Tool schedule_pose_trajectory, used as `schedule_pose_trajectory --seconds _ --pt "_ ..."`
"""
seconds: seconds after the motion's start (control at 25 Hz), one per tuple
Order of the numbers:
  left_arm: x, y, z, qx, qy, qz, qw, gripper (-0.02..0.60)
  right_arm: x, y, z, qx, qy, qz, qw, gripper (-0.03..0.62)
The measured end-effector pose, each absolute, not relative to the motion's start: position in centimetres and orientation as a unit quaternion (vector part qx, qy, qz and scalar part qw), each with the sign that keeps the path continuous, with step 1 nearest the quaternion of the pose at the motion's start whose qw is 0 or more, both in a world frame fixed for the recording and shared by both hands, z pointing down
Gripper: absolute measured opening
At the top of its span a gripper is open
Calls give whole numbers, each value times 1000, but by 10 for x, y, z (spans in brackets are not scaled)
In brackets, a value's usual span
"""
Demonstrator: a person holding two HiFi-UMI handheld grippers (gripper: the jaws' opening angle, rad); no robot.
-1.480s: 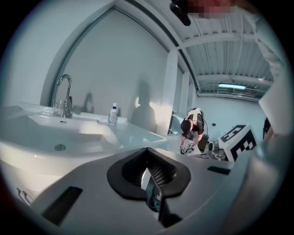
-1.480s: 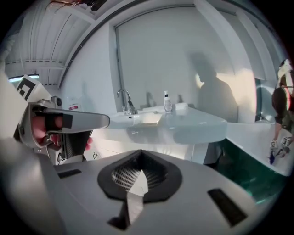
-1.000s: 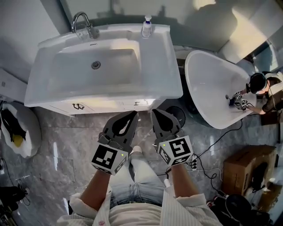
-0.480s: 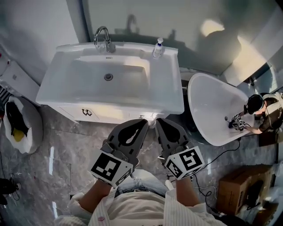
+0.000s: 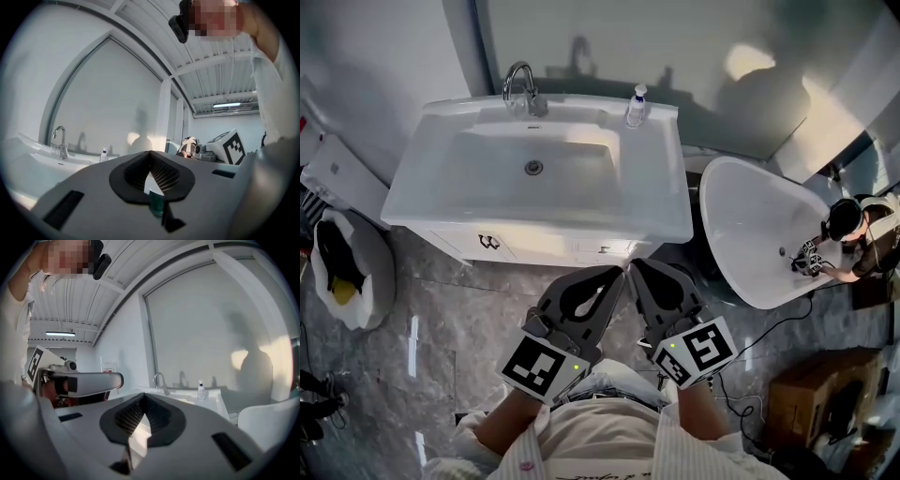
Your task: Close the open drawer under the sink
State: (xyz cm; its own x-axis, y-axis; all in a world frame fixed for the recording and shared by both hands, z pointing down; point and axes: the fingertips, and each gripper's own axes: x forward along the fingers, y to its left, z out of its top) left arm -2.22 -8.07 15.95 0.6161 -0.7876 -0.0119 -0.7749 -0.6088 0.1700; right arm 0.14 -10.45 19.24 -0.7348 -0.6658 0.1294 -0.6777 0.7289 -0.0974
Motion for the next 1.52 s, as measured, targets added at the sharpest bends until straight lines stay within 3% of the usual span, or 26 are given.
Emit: schedule_pose_trajectory --seconds 1.52 --pt "-32 -95 164 916 -395 -19 73 15 -11 -100 196 357 -927 90 65 8"
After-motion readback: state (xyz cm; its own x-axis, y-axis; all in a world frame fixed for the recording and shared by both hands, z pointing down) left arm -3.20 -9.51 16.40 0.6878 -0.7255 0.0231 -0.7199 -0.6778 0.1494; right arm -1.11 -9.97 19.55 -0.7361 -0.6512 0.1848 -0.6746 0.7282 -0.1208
